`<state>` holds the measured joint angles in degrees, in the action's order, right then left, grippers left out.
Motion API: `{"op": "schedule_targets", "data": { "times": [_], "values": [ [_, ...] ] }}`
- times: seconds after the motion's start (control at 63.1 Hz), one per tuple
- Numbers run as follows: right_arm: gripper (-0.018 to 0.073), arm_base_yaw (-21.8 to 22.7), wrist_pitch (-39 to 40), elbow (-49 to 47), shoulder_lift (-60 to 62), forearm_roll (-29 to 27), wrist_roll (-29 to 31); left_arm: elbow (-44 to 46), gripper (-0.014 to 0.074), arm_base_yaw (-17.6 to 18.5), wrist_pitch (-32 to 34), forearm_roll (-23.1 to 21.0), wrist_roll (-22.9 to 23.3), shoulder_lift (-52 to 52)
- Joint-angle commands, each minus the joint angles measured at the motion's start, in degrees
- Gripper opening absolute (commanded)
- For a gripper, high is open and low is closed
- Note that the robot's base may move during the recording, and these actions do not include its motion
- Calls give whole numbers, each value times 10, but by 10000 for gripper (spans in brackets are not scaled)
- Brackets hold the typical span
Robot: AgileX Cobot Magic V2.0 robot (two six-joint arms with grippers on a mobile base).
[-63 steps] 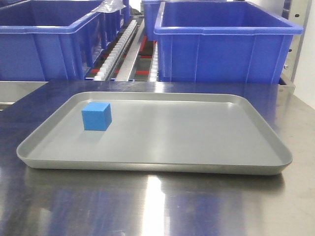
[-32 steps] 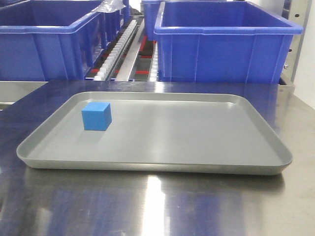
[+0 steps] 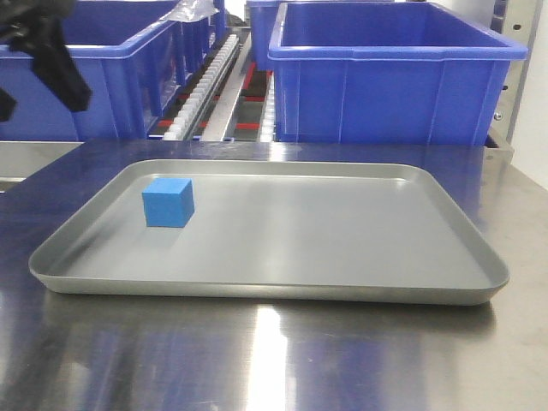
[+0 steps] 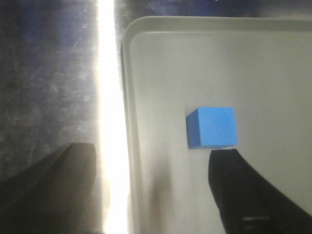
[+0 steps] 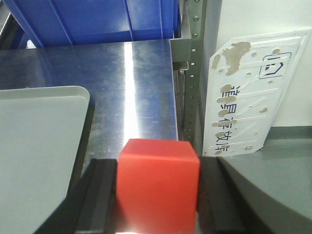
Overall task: Sort and place red and blue blocks on shelf
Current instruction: 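Lower the open left gripper over the blue cube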
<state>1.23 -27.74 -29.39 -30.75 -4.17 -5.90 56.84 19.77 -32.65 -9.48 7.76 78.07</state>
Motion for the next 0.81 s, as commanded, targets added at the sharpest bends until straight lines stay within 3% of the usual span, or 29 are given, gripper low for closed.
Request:
{"op": "schedule_targets", "data": {
  "times": [0.0, 0.317, 0.792],
  "values": [
    [49, 3, 44, -14, 0, 4, 1, 21, 551, 12, 50, -8, 23, -3],
    [49, 3, 44, -14, 0, 4, 1, 27, 550, 54, 74, -8, 40, 29],
    [49, 3, 44, -14, 0, 4, 1, 81, 546, 86, 71, -3, 69, 87]
  ]
}}
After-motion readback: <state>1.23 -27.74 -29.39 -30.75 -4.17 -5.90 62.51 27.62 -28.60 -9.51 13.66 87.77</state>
